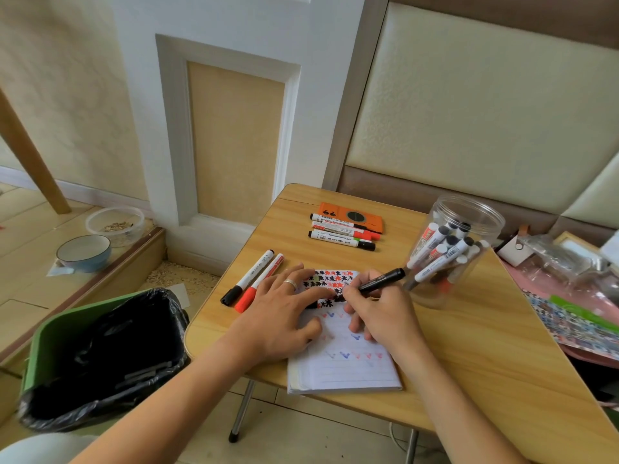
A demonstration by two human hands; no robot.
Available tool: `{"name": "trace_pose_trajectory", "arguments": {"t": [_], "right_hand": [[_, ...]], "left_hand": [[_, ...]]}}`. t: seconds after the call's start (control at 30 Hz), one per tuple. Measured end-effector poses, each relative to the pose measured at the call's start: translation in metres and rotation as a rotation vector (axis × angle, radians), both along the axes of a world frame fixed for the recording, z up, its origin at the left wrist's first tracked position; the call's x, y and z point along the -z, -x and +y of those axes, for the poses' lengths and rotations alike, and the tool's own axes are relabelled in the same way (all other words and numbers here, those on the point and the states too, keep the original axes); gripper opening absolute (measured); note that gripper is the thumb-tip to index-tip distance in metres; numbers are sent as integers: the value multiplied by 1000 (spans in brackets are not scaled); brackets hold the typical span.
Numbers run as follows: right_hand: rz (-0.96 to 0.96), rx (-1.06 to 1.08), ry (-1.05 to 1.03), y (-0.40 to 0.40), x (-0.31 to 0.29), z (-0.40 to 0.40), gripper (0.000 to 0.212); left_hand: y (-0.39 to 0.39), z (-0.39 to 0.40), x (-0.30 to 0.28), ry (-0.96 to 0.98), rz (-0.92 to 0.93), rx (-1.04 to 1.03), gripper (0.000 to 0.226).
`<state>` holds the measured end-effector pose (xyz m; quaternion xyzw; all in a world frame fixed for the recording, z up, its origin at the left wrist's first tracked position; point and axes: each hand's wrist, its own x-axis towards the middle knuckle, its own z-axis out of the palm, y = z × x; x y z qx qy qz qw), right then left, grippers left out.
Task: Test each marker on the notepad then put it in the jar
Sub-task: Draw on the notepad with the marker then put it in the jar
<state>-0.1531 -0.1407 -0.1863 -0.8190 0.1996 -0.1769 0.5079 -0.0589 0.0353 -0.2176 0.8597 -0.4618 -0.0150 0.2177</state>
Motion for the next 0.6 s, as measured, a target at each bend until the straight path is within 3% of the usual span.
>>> {"name": "trace_pose_trajectory", "arguments": {"t": [0.6], "right_hand": [[34,2,13,-1,0,-2,13]], "left_hand": [[0,0,1,-11,-6,-6,58]]}}
